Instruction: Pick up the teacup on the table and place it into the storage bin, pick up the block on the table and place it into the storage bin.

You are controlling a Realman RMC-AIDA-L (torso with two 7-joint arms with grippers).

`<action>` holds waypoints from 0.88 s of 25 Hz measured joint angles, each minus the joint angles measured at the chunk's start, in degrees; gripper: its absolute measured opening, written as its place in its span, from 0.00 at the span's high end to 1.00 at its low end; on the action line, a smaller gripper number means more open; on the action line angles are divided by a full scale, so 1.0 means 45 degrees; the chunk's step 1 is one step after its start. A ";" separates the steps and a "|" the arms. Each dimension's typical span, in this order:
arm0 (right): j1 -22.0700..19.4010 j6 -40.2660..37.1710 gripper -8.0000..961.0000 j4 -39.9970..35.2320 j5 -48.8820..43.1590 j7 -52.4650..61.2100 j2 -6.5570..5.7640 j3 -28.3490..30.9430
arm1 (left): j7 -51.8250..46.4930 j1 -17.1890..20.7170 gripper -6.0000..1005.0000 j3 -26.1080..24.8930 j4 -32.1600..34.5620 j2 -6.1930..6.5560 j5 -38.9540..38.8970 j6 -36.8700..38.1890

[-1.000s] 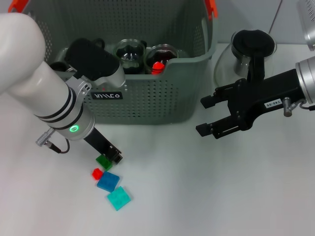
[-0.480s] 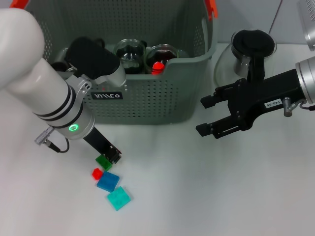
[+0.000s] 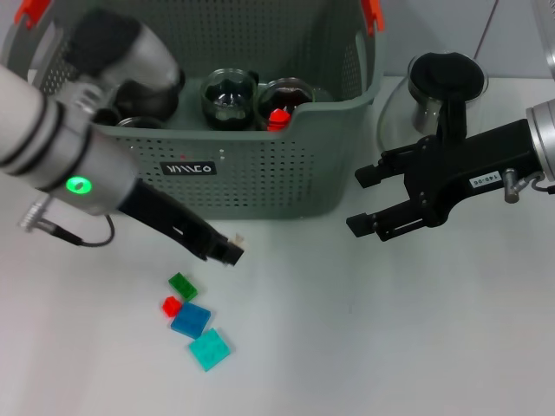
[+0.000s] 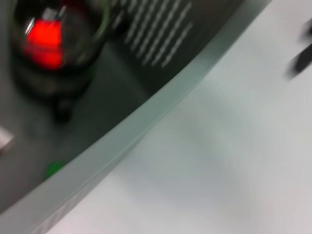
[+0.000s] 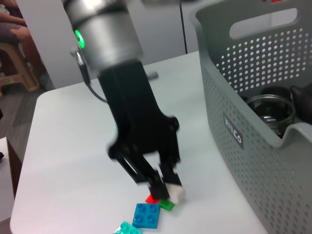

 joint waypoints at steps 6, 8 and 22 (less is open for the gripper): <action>0.0003 -0.0062 0.13 0.0000 -0.0001 0.0031 0.0000 0.0160 | 0.0700 -0.0272 0.77 -0.3107 -0.0437 0.0686 -0.1678 0.1555; 0.0021 -0.0119 0.13 0.0009 -0.0002 0.0026 -0.0001 0.0244 | 0.0708 -0.0369 0.76 -0.3733 -0.0343 0.1123 -0.2581 0.1679; 0.0142 -0.0457 0.13 0.0091 -0.0008 0.0156 0.0018 0.0298 | 0.0810 -0.1560 0.73 -0.4148 0.2440 0.2427 -0.3285 -0.2465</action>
